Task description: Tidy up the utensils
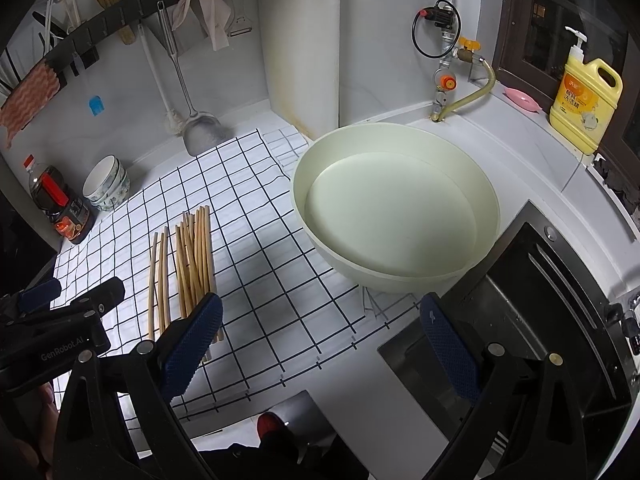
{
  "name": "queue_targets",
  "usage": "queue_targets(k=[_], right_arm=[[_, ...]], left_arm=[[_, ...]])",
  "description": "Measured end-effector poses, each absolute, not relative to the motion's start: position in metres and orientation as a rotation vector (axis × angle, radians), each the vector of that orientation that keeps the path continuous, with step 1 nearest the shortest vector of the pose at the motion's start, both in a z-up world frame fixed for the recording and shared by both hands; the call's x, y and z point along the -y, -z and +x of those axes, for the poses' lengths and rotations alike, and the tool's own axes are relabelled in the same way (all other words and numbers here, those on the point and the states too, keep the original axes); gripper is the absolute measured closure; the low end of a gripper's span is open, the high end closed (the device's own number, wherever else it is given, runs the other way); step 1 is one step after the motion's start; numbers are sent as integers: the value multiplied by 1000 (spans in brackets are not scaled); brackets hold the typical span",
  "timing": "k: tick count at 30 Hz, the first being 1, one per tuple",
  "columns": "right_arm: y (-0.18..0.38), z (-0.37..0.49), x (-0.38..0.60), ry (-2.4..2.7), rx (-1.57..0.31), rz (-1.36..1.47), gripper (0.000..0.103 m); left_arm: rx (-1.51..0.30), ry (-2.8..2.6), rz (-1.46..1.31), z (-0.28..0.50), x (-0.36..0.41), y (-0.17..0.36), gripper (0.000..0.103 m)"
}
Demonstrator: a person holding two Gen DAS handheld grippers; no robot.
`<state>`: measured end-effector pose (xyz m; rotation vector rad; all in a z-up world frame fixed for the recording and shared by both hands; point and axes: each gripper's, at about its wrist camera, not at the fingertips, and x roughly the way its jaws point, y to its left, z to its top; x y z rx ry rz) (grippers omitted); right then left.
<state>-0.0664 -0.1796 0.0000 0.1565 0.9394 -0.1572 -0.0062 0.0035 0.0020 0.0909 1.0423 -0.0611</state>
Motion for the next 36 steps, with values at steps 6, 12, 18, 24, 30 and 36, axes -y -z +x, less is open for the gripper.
queue_targets(k=[6,12,18,24,30,36], right_arm=[[0,-66,179,158,-939,157,9],[0,-68,180,159,-942,160,9],[0,-68,180,159,-942,161,9],[0,-67,180,159,-942,162,9],[0,-67,180,158,-941,162,9],[3,-64,179,157,-946,161,9]], left_arm=[[-1042,62,90,-7,-4,-2,6],[-1041,64,96,-11,-4,-1,6],[-1044,65,98,-14,-1,0,6],[-1044,64,98,-13,-1,0,6],[-1045,65,97,-13,-2,0,6],[-1045,64,97,-13,-2,0,6]])
